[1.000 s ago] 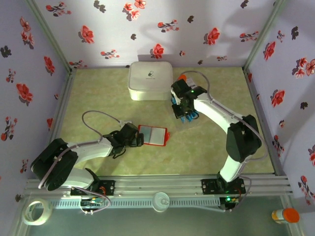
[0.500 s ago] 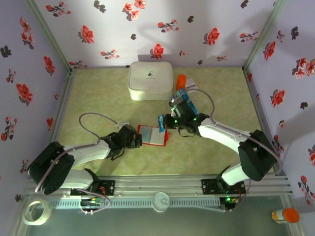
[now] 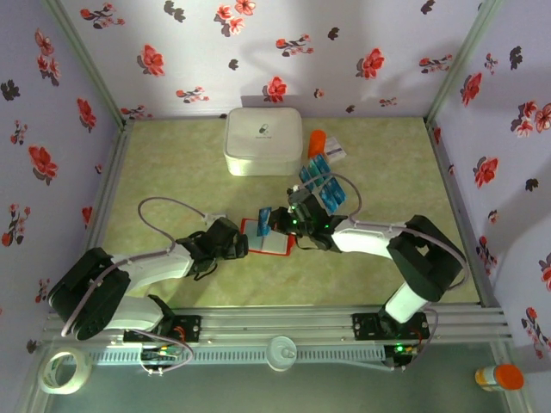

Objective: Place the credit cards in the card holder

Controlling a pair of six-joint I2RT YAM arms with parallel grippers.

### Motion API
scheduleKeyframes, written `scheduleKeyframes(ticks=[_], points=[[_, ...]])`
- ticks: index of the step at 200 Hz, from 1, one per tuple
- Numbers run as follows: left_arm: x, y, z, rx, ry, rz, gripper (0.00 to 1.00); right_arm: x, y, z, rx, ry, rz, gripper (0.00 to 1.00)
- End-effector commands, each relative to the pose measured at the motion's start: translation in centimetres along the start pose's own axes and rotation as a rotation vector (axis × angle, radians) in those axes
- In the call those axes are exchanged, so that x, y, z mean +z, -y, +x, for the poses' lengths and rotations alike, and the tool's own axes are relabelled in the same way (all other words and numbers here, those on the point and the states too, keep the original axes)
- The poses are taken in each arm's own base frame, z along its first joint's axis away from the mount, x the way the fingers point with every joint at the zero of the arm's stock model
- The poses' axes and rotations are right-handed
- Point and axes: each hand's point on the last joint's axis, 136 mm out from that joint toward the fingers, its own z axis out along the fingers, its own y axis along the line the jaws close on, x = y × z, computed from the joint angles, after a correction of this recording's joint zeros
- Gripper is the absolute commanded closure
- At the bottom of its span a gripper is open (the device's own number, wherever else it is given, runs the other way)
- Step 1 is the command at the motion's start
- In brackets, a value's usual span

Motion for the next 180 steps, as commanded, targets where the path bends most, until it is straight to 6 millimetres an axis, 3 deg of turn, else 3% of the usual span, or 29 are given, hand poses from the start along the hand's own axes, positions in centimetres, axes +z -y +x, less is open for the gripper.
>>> scheduleKeyframes(ticks=[1,97,137,180], points=[[0.2,-2.4,2.1,0.009,-0.075,-0.104,0.00,0.7,0.2,0.5,0.029,0.002,-0.007,1.00],[-1.7,0.0,-2.1,0.025,-0.006,-0.057,0.00,2.5,3.3,2.2,0.051,-0.051,0.073,1.00],[-1.2,0.9,-3.4,0.050,0.000,-0.056,0.00,2.5,3.7,2.4,0.064,-0.052,0.076,1.00],[0.1,1.1,-3.3,0.077,-0.014,-0.069,0.00,2.6,3.8,2.5,0.080,-0.052,0.070,1.00]])
